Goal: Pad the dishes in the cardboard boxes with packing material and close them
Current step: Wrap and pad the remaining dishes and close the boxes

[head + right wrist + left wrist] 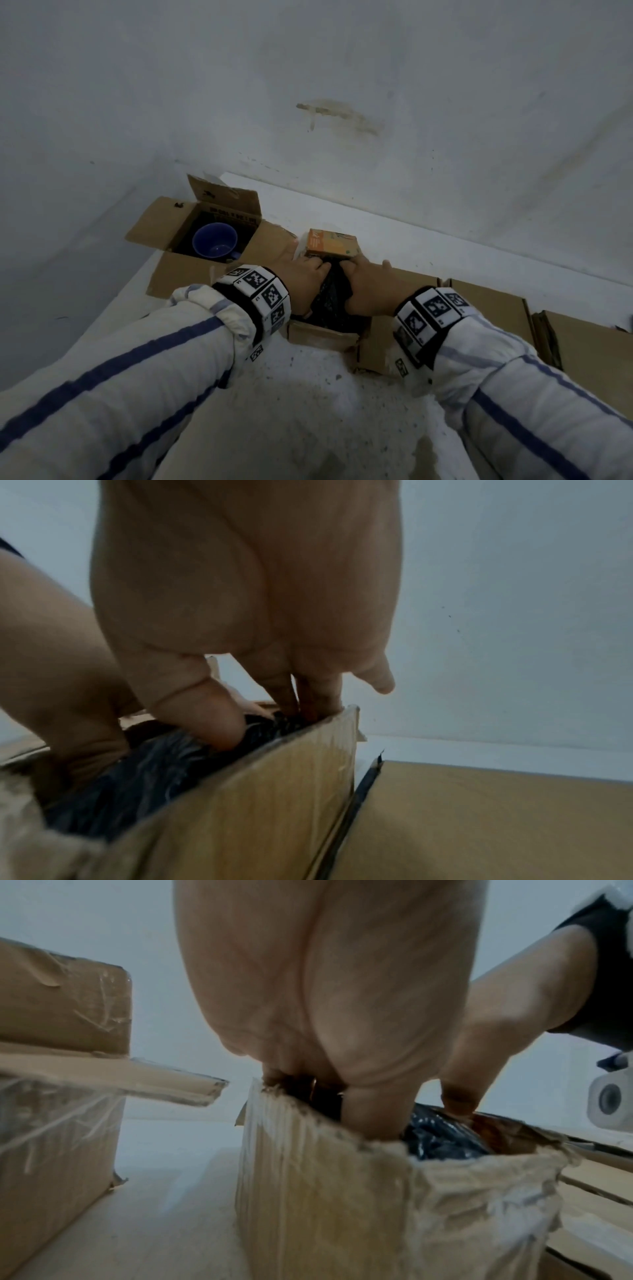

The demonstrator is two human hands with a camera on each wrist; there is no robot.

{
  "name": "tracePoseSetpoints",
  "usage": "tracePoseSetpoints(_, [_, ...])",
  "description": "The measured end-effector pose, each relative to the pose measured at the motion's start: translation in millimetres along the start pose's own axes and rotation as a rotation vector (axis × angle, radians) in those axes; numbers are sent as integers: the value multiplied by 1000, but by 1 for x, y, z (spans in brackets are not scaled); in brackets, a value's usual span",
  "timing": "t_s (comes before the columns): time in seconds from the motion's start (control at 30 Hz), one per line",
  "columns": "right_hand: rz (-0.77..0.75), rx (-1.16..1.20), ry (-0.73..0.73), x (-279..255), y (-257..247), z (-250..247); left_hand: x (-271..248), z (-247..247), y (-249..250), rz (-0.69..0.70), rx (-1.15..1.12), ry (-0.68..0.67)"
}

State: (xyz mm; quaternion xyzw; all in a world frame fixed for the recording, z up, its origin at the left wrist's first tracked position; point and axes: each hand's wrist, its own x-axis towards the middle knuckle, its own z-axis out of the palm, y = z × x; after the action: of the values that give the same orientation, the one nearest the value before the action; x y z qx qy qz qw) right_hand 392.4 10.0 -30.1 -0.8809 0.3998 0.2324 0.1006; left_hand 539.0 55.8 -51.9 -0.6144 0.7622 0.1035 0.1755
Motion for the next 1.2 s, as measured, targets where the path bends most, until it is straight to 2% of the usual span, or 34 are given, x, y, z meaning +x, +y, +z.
tracePoseSetpoints(0.13, [27, -86, -11, 6, -12, 7, 1, -4, 2, -32, -2, -23])
tracePoseSetpoints(0.23, [-2, -13, -39, 7, -10, -1, 4, -5, 4, -49, -6, -38])
tracePoseSetpoints(0.3, [-35, 205, -63, 8, 4, -15, 6, -4, 5, -53, -26, -35])
tracePoseSetpoints(0.37, [22, 470, 106, 7, 21, -26, 6, -3, 4, -59, -49, -20])
tracePoseSetpoints(0.43, [156, 613, 278, 13, 35, -27, 5, -3, 4, -57, -64, -22])
tracePoseSetpoints(0.5, [245, 628, 229, 25, 41, -20, 5, -4, 5, -57, -69, -36])
tracePoseSetpoints(0.57, [255, 673, 141, 36, 40, -11, 4, -5, 4, -60, -78, -45])
tracePoseSetpoints(0.63, [233, 812, 119, 42, 37, -6, 3, -5, 2, -54, -88, -51])
tracePoseSetpoints(0.77, [245, 1312, 201, 48, 34, -4, 2, -4, -1, -32, -94, -59])
tracePoseSetpoints(0.83, [273, 1441, 261, 48, 36, -9, 0, -3, 0, -22, -93, -29])
tracePoseSetpoints(0.93, [199, 1434, 338, 40, 41, -20, -5, -3, -1, 10, -67, 35])
tracePoseSetpoints(1.0, [136, 1379, 332, 32, 45, -24, -7, -3, -5, 41, -106, 51])
tracePoseSetpoints(1.1, [91, 1276, 291, 19, 51, -22, -16, -8, -12, 33, -423, 84])
tracePoseSetpoints(1.2, [69, 1209, 281, 5, 51, -19, -30, -8, -15, -89, -636, 286])
